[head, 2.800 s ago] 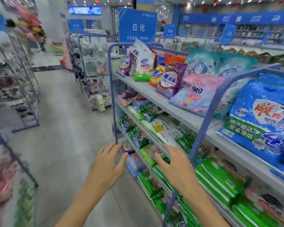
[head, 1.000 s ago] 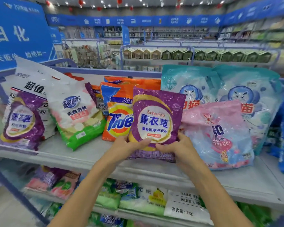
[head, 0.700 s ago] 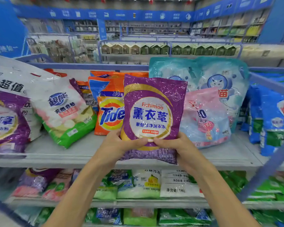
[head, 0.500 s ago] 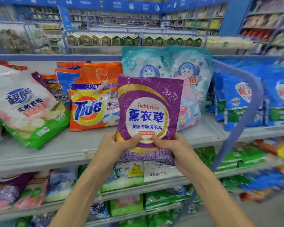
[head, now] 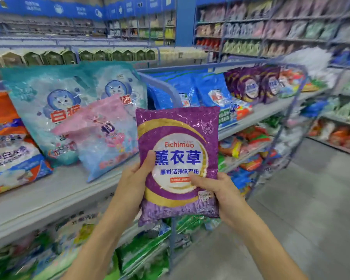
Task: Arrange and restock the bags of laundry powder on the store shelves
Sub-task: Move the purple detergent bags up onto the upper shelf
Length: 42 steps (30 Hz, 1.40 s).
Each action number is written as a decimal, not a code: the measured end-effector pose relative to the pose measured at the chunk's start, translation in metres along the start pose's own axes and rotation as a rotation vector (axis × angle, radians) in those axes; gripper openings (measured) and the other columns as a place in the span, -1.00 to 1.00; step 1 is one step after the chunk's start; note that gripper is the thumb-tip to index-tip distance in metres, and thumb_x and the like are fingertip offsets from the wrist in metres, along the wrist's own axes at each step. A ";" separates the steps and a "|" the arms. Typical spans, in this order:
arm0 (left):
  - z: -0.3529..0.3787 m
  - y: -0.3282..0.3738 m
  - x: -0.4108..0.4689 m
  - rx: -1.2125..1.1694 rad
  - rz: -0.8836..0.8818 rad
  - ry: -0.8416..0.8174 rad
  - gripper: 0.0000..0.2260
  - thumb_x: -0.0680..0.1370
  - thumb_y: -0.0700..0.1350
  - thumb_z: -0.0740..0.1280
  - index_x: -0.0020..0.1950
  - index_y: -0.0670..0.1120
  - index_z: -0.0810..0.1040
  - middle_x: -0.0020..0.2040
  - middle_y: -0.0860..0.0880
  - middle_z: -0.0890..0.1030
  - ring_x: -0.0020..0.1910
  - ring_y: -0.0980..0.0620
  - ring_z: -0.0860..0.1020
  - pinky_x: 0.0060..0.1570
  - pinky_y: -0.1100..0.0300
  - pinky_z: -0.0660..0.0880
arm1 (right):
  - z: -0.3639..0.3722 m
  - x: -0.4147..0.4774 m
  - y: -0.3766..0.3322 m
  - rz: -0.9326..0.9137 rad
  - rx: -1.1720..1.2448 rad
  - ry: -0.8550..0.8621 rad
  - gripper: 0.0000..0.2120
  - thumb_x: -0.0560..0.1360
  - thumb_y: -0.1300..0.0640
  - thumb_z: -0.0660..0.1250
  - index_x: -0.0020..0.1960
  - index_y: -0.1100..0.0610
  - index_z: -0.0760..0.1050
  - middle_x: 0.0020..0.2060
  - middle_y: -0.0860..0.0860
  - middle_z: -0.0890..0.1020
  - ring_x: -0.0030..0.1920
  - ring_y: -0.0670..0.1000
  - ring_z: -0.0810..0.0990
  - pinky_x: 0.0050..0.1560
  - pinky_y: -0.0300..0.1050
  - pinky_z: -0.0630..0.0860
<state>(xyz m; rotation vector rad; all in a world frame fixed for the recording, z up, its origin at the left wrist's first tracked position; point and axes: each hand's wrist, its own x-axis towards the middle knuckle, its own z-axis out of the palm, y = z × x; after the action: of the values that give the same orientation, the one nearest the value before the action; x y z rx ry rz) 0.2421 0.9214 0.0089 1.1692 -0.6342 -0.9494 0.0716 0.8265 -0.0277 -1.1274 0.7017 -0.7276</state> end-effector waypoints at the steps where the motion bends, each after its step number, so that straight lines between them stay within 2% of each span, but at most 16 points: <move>1: 0.019 -0.005 0.003 -0.008 -0.019 -0.014 -0.71 0.56 0.09 0.34 -0.15 -0.04 0.77 -0.08 -0.13 0.76 -0.14 -0.08 0.74 -0.26 0.13 0.67 | -0.018 -0.004 -0.006 -0.004 0.006 0.035 -0.52 0.20 0.06 0.70 0.08 0.16 0.72 0.08 0.17 0.74 0.14 0.28 0.70 0.36 0.48 0.40; 4: 0.080 -0.021 0.010 -0.056 -0.048 -0.057 -0.74 0.53 0.08 0.37 -0.16 -0.04 0.78 -0.06 -0.16 0.75 -0.12 -0.11 0.74 -0.25 0.08 0.68 | -0.074 -0.016 -0.029 -0.040 0.065 0.079 -0.69 0.28 0.21 0.65 0.01 0.18 0.74 0.04 0.21 0.74 0.07 0.23 0.73 0.26 0.24 0.57; 6: 0.122 -0.033 0.014 -0.081 -0.056 -0.075 -0.75 0.51 0.07 0.38 -0.10 -0.06 0.78 -0.02 -0.18 0.74 -0.07 -0.14 0.74 -0.13 0.00 0.68 | -0.110 -0.022 -0.046 -0.080 0.081 0.113 -0.73 0.31 0.13 0.57 -0.01 0.16 0.76 0.03 0.22 0.74 0.05 0.22 0.74 0.20 0.16 0.61; 9: 0.183 -0.053 0.021 -0.091 -0.059 -0.098 -0.71 0.52 0.09 0.37 0.07 -0.08 0.73 0.04 -0.17 0.74 0.01 -0.18 0.72 0.09 -0.08 0.61 | -0.166 -0.028 -0.067 -0.136 0.125 0.191 -0.62 0.37 0.06 0.52 0.14 0.21 0.70 0.08 0.21 0.73 0.09 0.22 0.73 0.23 0.20 0.61; 12: 0.239 -0.072 0.029 -0.092 -0.065 -0.111 -0.69 0.56 0.10 0.34 0.13 -0.07 0.70 0.03 -0.14 0.74 0.00 -0.15 0.73 0.04 -0.03 0.63 | -0.220 -0.031 -0.082 -0.193 0.085 0.235 -0.61 0.45 0.04 0.49 0.25 0.13 0.65 0.12 0.13 0.73 0.17 0.17 0.71 0.32 0.20 0.54; 14: 0.272 -0.083 0.037 -0.099 -0.077 -0.113 -0.68 0.58 0.11 0.33 0.15 -0.07 0.69 0.03 -0.14 0.74 0.00 -0.14 0.73 0.03 -0.01 0.62 | -0.254 -0.030 -0.087 -0.181 0.112 0.257 -0.69 0.50 0.07 0.47 0.22 0.11 0.66 0.11 0.13 0.74 0.15 0.18 0.71 0.32 0.22 0.54; 16: 0.299 -0.095 0.046 -0.102 -0.105 -0.120 -0.66 0.58 0.12 0.33 0.19 -0.08 0.68 0.06 -0.16 0.74 0.04 -0.17 0.72 0.09 -0.06 0.60 | -0.284 -0.024 -0.092 -0.154 0.136 0.279 -0.74 0.52 0.09 0.46 0.18 0.11 0.68 0.09 0.15 0.74 0.13 0.20 0.72 0.31 0.25 0.54; 22: 0.368 -0.119 0.095 -0.097 -0.147 -0.110 -0.65 0.52 0.12 0.39 0.18 -0.07 0.70 0.08 -0.18 0.73 0.05 -0.20 0.71 0.18 -0.14 0.58 | -0.356 0.015 -0.110 -0.137 0.153 0.368 -0.78 0.54 0.06 0.46 0.07 0.18 0.73 0.01 0.22 0.75 0.04 0.25 0.74 0.25 0.30 0.58; 27: 0.417 -0.135 0.158 -0.124 -0.097 -0.130 -0.64 0.55 0.10 0.40 0.25 -0.05 0.66 0.13 -0.17 0.72 0.11 -0.23 0.69 0.26 -0.26 0.53 | -0.409 0.063 -0.133 -0.215 0.132 0.356 -0.79 0.58 0.06 0.42 0.18 0.09 0.66 0.03 0.15 0.76 0.03 0.20 0.75 0.21 0.24 0.61; 31: 0.467 -0.142 0.213 -0.112 -0.092 -0.196 -0.64 0.55 0.07 0.40 0.29 -0.05 0.63 0.14 -0.16 0.71 0.11 -0.21 0.69 0.24 -0.20 0.54 | -0.457 0.109 -0.158 -0.210 0.151 0.385 -0.74 0.57 0.05 0.43 0.22 0.10 0.65 0.05 0.17 0.75 0.06 0.23 0.74 0.23 0.29 0.59; 35: 0.515 -0.148 0.268 -0.116 -0.100 -0.219 -0.68 0.59 0.02 0.35 0.29 -0.08 0.62 0.11 -0.15 0.72 0.07 -0.17 0.71 0.10 -0.09 0.62 | -0.504 0.155 -0.183 -0.221 0.147 0.402 -0.77 0.57 0.07 0.43 0.19 0.10 0.66 0.04 0.17 0.75 0.04 0.22 0.74 0.21 0.26 0.61; 38: 0.546 -0.157 0.305 -0.147 -0.121 -0.201 -0.69 0.60 0.06 0.35 0.27 -0.06 0.64 0.14 -0.16 0.71 0.12 -0.19 0.69 0.18 -0.14 0.58 | -0.537 0.188 -0.198 -0.220 0.162 0.396 -0.83 0.57 0.13 0.43 0.14 0.12 0.68 0.02 0.18 0.75 0.02 0.23 0.74 0.16 0.22 0.62; 42: 0.582 -0.170 0.350 -0.159 -0.121 -0.162 -0.71 0.61 0.05 0.34 0.26 -0.05 0.64 0.13 -0.15 0.72 0.10 -0.18 0.70 0.17 -0.13 0.59 | -0.579 0.236 -0.217 -0.229 0.167 0.386 -0.84 0.56 0.16 0.43 0.13 0.15 0.69 -0.01 0.19 0.76 0.00 0.22 0.75 0.10 0.15 0.66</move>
<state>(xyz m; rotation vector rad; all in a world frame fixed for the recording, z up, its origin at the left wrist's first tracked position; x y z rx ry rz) -0.1204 0.3227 -0.0008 1.0045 -0.6095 -1.1849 -0.2891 0.2717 -0.0097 -0.9301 0.8246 -1.1974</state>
